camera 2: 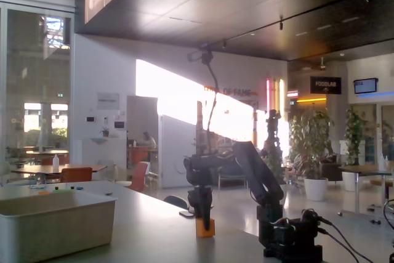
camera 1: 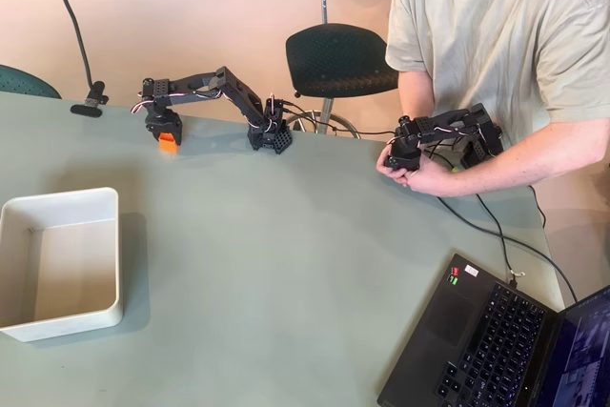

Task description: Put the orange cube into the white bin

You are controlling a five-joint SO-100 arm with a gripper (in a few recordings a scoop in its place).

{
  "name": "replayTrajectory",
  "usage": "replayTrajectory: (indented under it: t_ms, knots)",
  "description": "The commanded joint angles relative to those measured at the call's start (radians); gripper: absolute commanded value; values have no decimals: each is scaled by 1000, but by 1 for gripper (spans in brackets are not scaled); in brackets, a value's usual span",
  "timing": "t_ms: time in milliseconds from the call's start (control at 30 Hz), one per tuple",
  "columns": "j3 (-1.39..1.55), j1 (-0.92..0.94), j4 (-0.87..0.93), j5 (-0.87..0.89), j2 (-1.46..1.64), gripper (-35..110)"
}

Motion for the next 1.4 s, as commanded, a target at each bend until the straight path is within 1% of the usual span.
replayTrajectory:
  t_ms: [0,267,500,600,700,867,967,1233,1367]
  knots:
    - [-20,9,-8,-3,11,23]
    - [-48,0,-8,-3,23,23]
    - [-304,-11,-8,-3,9,23]
    - [-408,-51,-9,-2,9,23]
    - [-508,-115,-51,-2,9,23]
    - [-664,-224,-186,-2,9,22]
    - [-715,-284,-304,-2,9,22]
    - [-718,-462,-756,0,2,23]
    - [-718,-528,-950,-2,-84,23]
